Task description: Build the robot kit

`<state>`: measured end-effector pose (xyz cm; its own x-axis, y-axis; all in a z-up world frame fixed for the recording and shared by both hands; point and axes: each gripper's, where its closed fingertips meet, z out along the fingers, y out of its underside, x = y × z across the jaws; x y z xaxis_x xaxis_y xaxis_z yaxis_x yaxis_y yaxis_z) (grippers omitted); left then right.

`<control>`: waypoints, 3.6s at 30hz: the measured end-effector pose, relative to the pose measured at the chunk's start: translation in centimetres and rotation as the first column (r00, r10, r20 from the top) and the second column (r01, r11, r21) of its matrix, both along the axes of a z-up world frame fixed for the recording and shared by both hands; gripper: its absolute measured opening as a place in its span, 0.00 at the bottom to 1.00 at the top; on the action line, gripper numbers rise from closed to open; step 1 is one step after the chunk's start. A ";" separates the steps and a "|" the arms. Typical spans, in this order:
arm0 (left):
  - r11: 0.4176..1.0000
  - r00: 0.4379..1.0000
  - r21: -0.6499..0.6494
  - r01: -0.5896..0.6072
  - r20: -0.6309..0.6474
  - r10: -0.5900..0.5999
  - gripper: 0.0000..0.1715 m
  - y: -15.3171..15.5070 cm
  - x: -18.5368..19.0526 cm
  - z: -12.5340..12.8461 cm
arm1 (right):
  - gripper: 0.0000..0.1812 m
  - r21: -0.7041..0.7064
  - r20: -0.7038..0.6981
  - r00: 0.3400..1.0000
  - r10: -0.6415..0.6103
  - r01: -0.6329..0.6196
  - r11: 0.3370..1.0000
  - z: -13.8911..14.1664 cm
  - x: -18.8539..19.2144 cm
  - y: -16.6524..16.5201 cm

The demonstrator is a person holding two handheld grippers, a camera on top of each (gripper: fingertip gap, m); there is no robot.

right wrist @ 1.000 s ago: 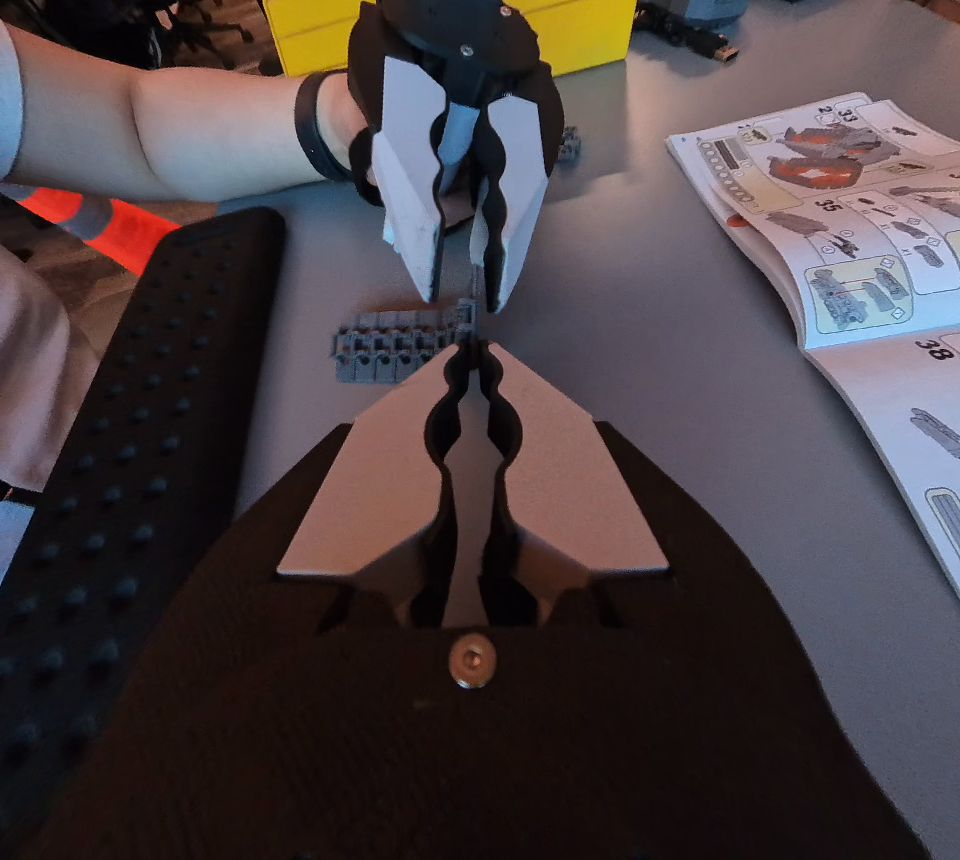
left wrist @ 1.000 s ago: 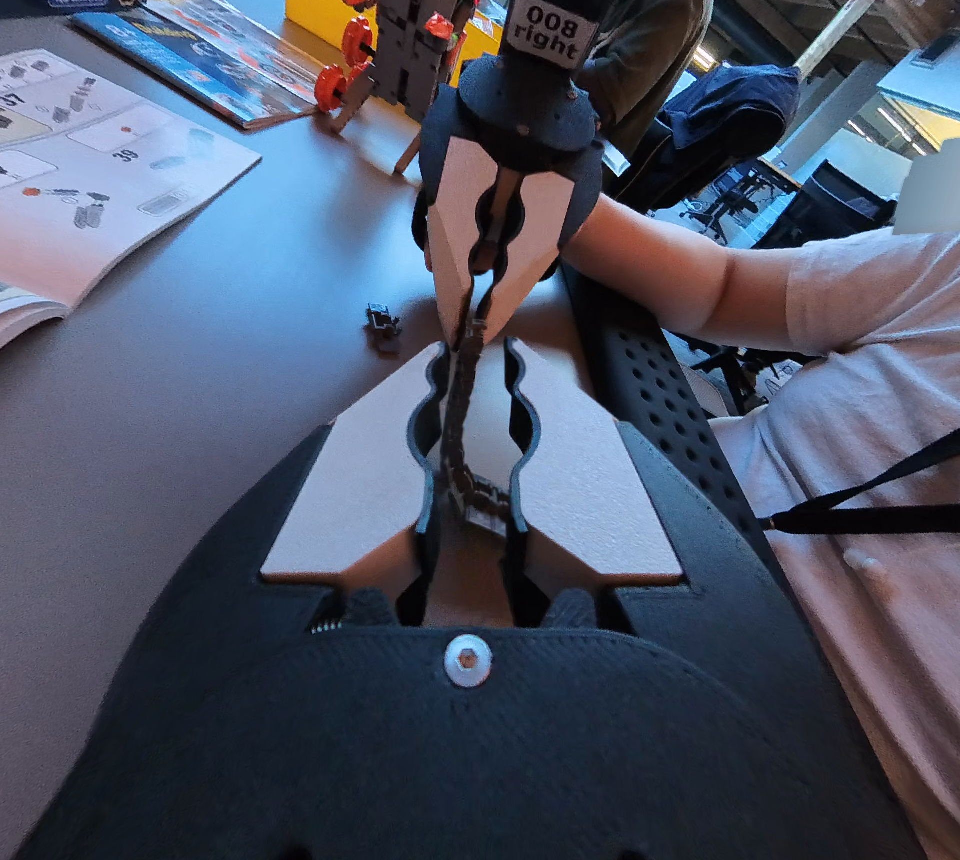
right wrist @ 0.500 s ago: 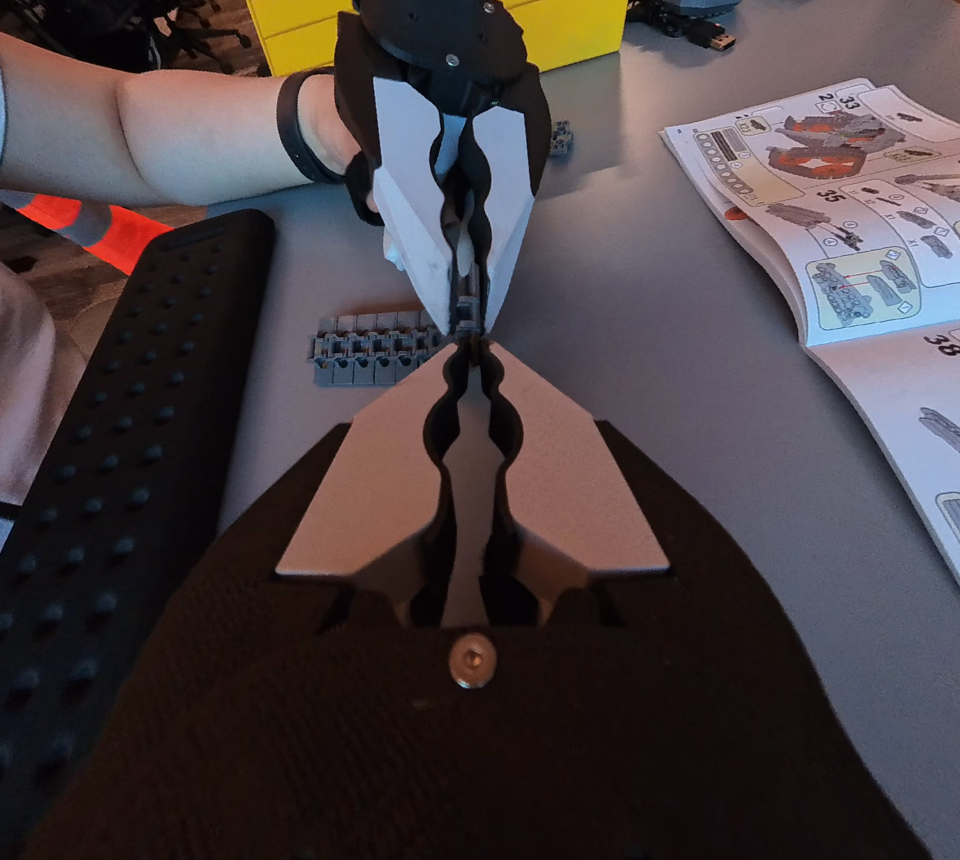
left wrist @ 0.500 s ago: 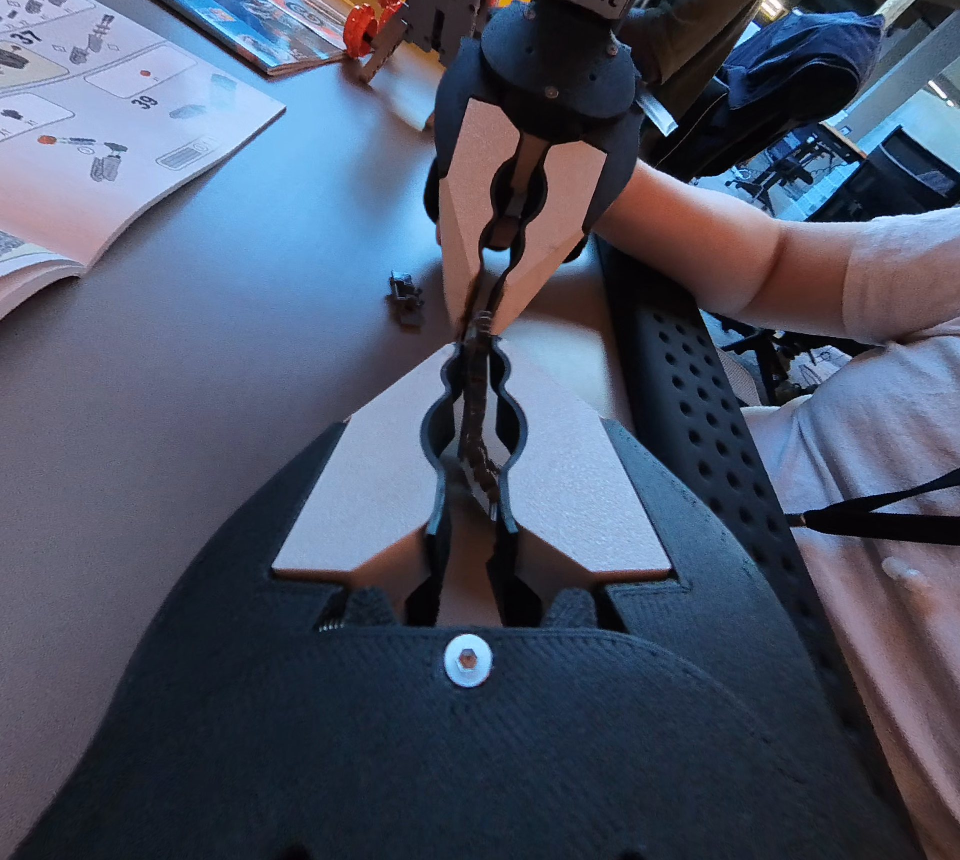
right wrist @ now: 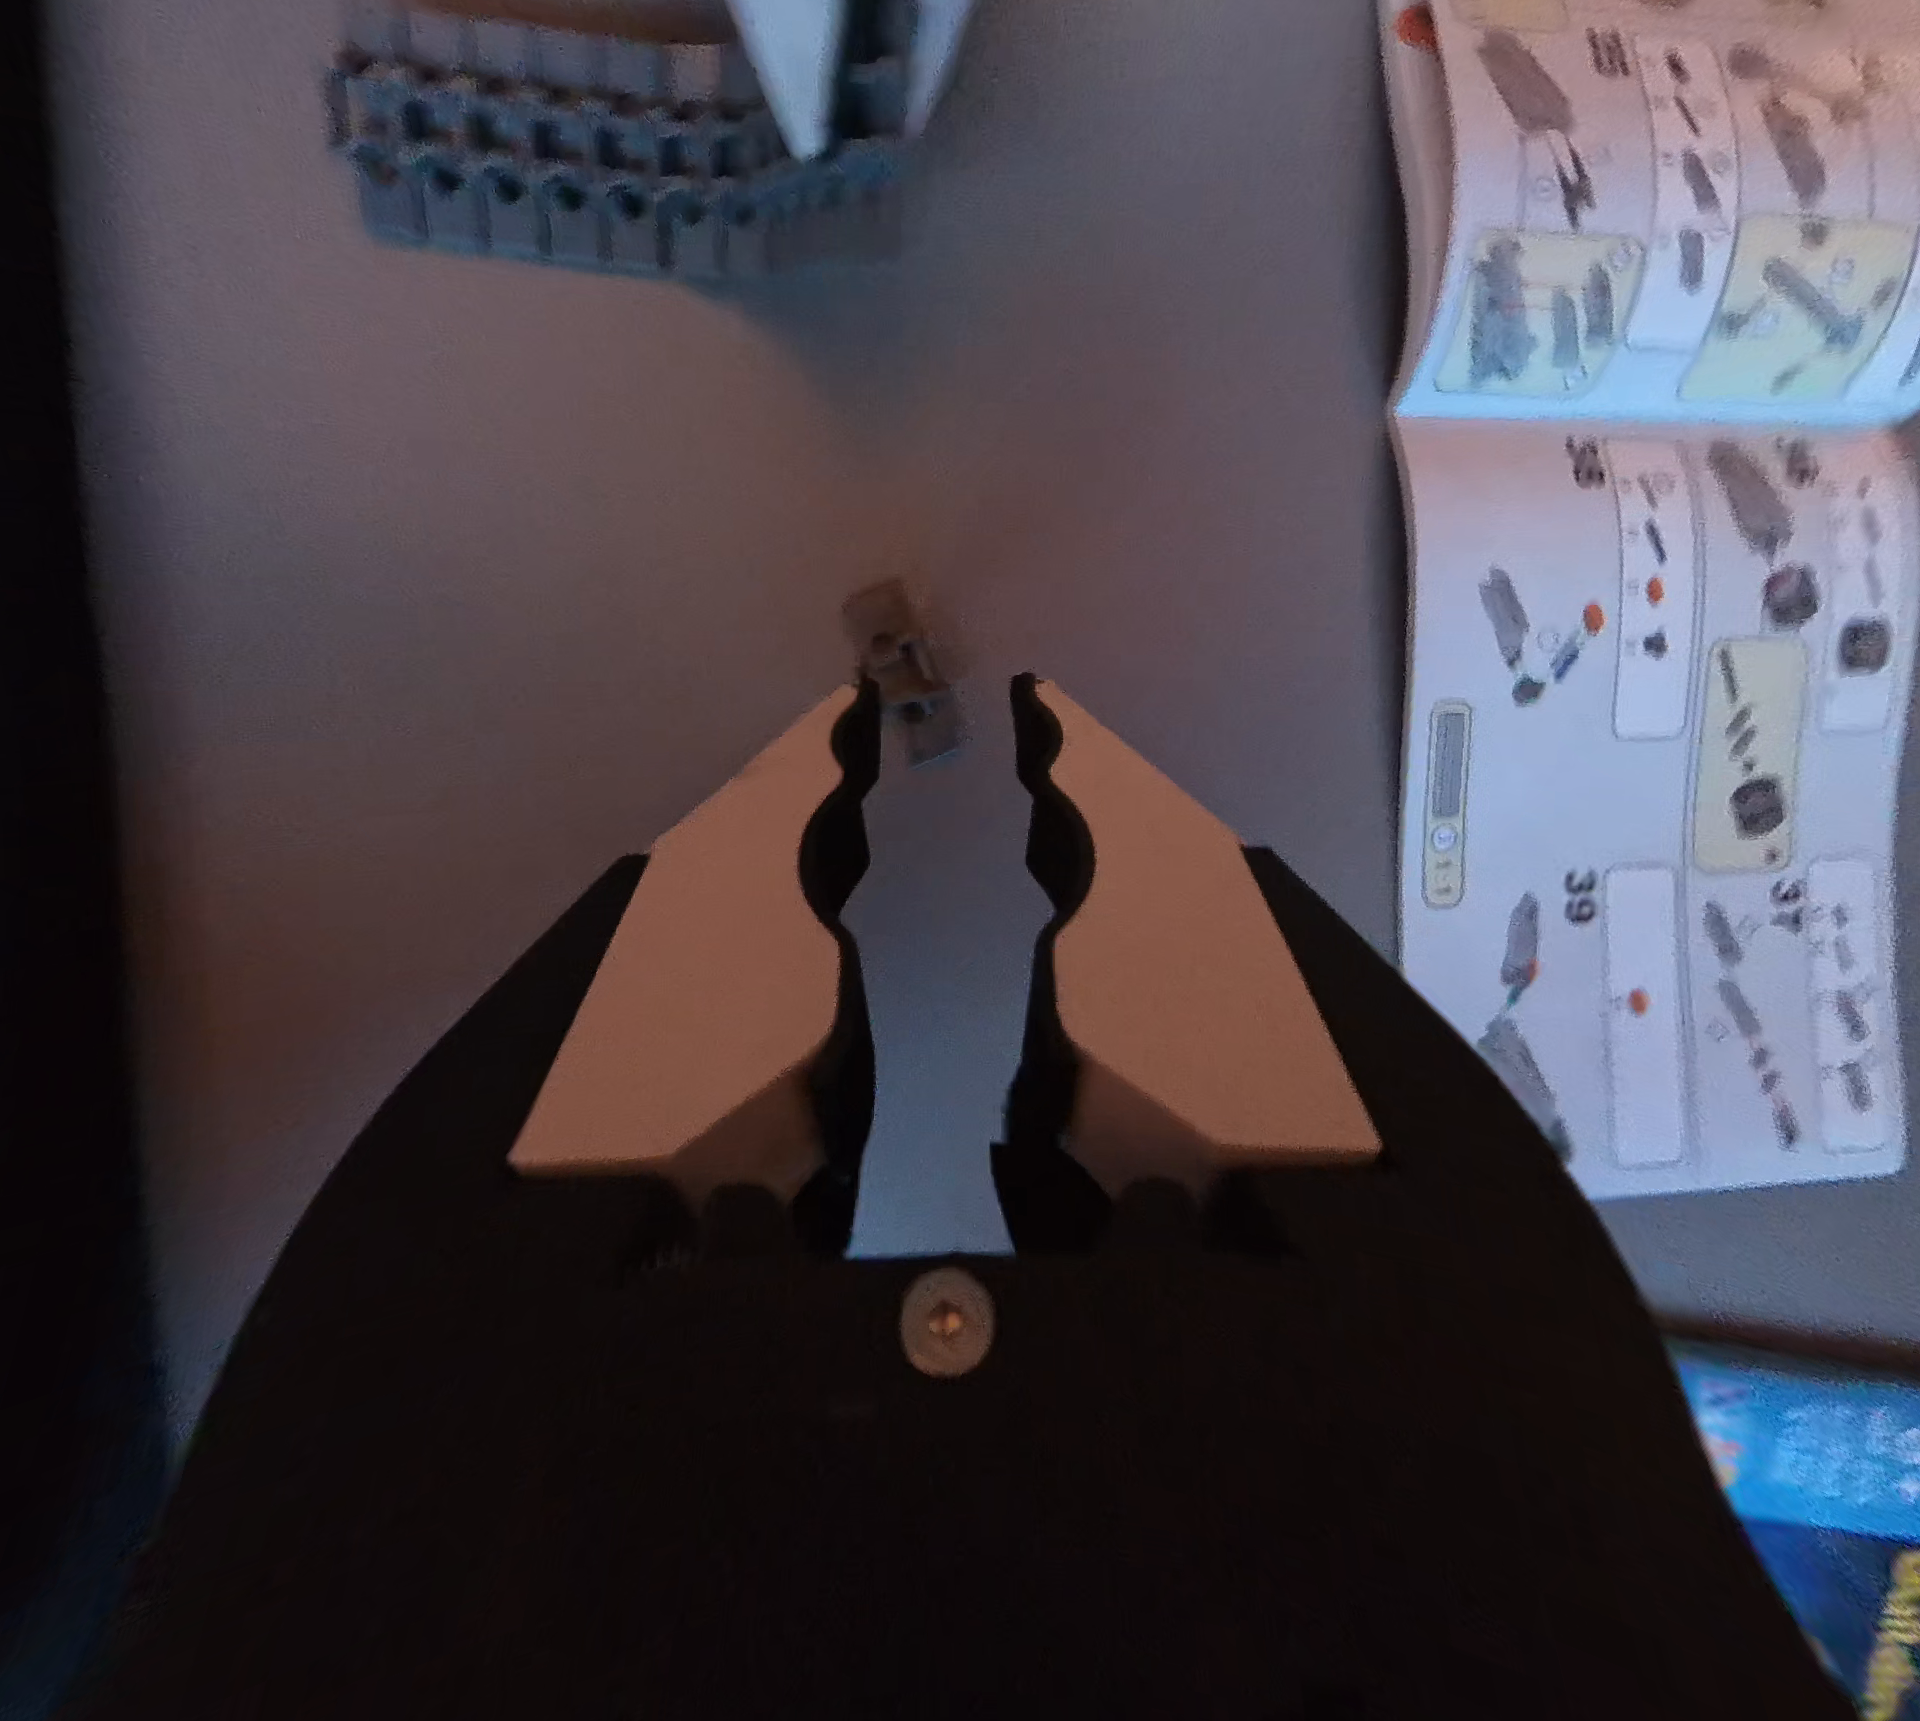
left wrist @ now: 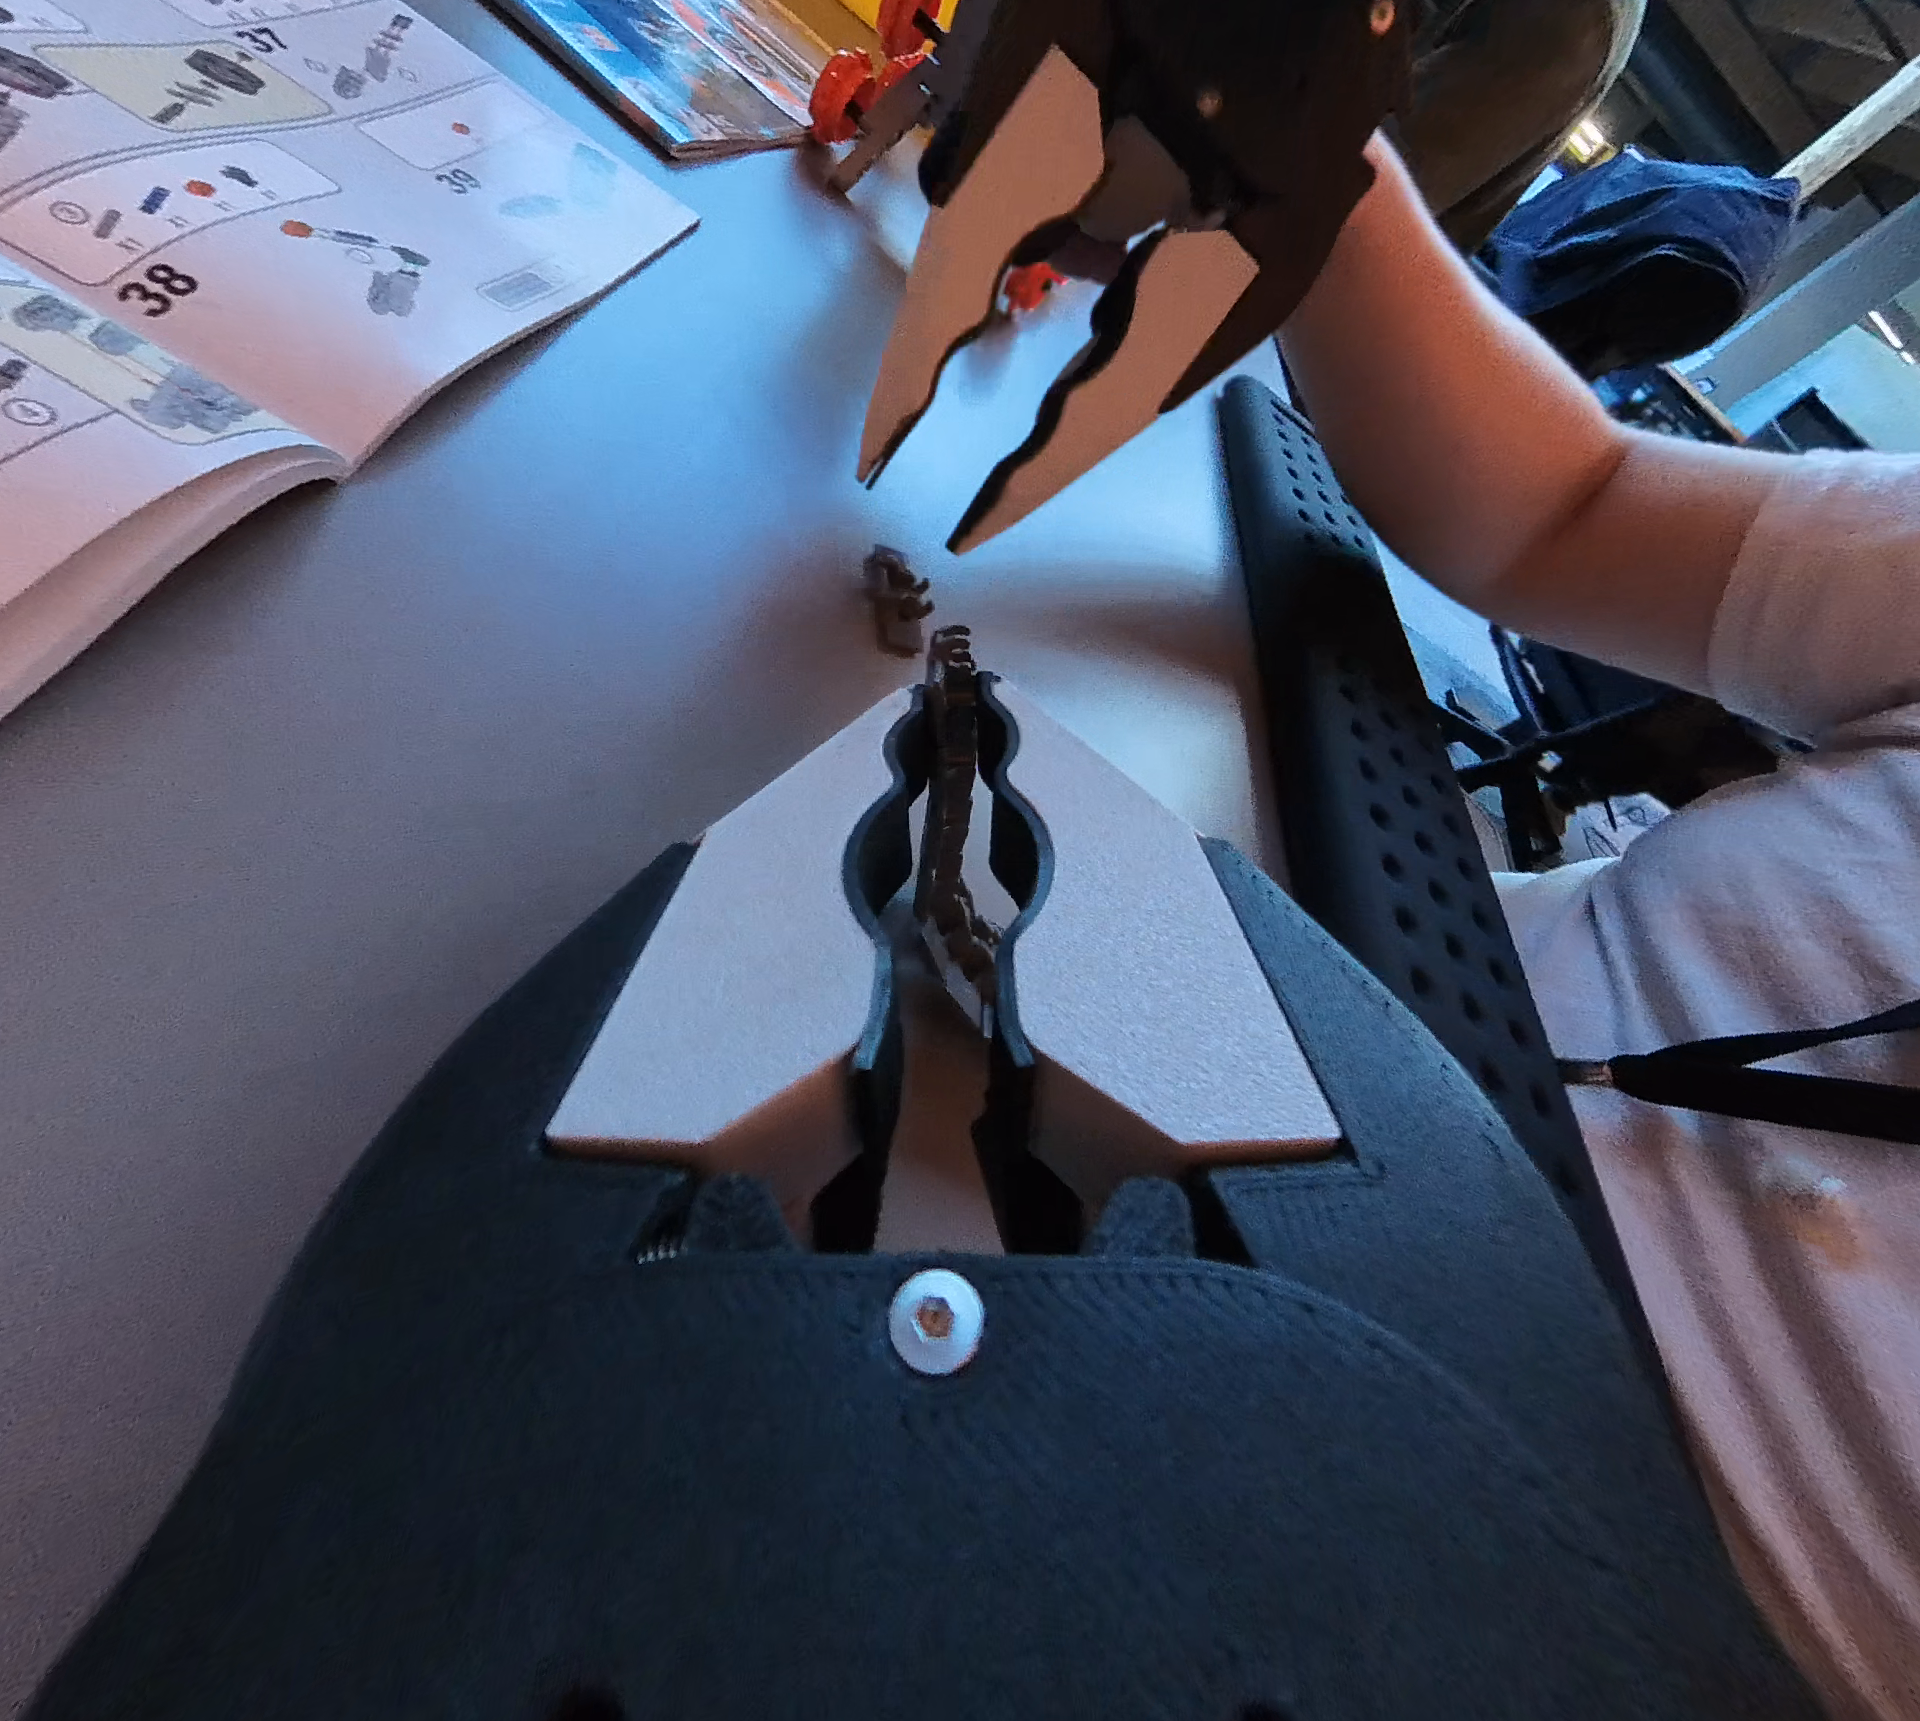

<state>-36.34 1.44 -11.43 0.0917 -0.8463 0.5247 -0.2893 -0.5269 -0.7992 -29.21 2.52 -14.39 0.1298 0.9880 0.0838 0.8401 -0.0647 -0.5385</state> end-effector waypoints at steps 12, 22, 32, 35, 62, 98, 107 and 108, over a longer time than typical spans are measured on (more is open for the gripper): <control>1.000 1.000 -0.012 0.000 0.004 0.000 0.03 0.1 -0.2 0.0 | 0.13 -0.262 0.044 0.992 -0.121 0.128 0.957 -1.5 0.6 1.2; 0.997 0.999 -0.070 0.044 0.001 -0.044 0.03 -0.8 0.4 -0.3 | 0.17 -0.079 -0.251 0.664 -0.704 0.711 0.699 0.7 0.1 0.2; 0.998 0.998 -0.042 0.053 -0.027 -0.054 0.03 -1.2 0.4 -0.6 | 0.06 -0.017 -0.128 0.727 -0.675 0.679 0.734 -1.8 0.1 -0.7; 0.995 0.997 -0.067 0.078 -0.022 -0.080 0.03 -1.5 0.3 -0.6 | 0.06 -0.012 -0.130 0.948 -0.290 0.290 0.957 -1.8 -2.4 -2.9; 0.999 0.979 0.031 -0.034 -0.198 0.039 0.03 -0.3 0.2 -2.9 | 0.26 -0.006 -0.183 0.551 -0.814 0.827 0.562 -1.9 -0.2 -0.1; 0.974 0.969 0.221 -0.048 -0.226 0.099 0.03 0.0 -0.2 -2.0 | 0.28 -0.165 -0.223 0.468 -0.855 0.846 0.506 -0.8 2.7 -1.1; 0.966 0.958 0.253 -0.049 -0.263 0.117 0.03 0.4 -0.3 -2.8 | 0.21 -0.061 -0.159 0.508 -0.847 0.851 0.522 -2.1 3.0 -0.3; 0.960 0.951 0.275 -0.046 -0.281 0.126 0.03 0.5 -0.4 -3.1 | 0.19 -0.035 -0.157 0.531 -0.833 0.840 0.542 -2.0 2.9 -0.4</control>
